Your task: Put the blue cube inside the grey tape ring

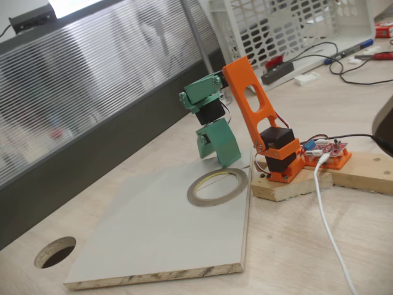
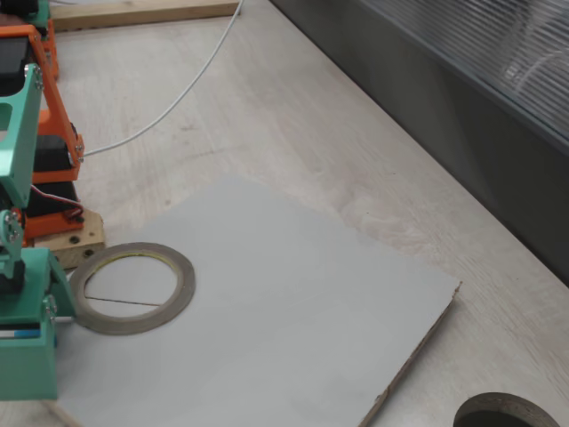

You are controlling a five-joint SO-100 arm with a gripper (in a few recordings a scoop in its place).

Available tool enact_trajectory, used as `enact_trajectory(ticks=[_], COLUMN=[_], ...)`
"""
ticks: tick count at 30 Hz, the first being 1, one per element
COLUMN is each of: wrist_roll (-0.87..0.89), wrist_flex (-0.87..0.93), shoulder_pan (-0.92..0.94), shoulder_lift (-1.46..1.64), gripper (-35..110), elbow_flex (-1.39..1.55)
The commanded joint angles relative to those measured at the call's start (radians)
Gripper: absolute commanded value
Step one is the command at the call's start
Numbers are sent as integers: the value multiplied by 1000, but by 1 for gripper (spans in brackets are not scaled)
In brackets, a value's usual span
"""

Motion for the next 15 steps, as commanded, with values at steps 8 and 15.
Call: enact_trajectory(ticks=[8, 15], wrist_roll=[14, 14], wrist_flex=[3, 3], shoulder_pan=[5, 5], shoulder_lift=[43, 43], gripper=[46, 38], elbow_flex=[-5, -5])
